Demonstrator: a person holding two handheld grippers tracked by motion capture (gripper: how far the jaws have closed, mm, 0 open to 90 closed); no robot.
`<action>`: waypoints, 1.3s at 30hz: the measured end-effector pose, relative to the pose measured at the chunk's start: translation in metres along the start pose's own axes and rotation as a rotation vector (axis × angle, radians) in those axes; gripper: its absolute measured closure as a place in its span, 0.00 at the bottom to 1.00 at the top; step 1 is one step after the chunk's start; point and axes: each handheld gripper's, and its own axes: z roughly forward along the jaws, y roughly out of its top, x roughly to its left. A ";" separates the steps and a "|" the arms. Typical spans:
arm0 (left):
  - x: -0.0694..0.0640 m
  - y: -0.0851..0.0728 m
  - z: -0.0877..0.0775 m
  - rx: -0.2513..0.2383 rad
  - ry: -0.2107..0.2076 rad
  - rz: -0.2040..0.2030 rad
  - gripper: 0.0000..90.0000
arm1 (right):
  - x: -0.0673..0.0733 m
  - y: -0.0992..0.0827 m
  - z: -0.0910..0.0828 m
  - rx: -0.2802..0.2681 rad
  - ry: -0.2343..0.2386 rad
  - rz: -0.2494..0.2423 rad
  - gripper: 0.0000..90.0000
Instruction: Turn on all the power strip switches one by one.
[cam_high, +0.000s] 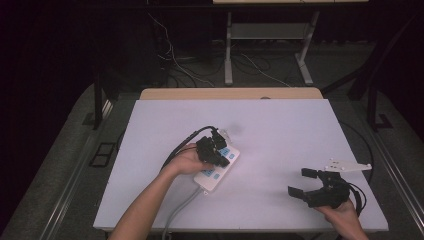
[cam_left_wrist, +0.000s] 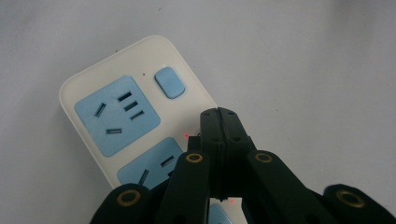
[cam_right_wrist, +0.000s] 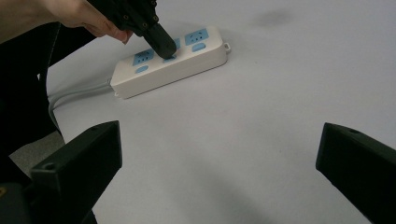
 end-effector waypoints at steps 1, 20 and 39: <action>0.000 0.000 -0.001 0.006 0.007 0.004 0.99 | 0.000 0.000 0.000 -0.001 0.000 -0.001 0.00; -0.001 0.008 -0.021 -0.032 0.024 0.027 0.99 | -0.002 0.000 0.000 0.000 -0.004 0.005 0.00; 0.003 0.032 -0.034 -0.029 0.052 0.066 0.99 | -0.002 0.000 -0.002 -0.002 -0.007 0.007 0.00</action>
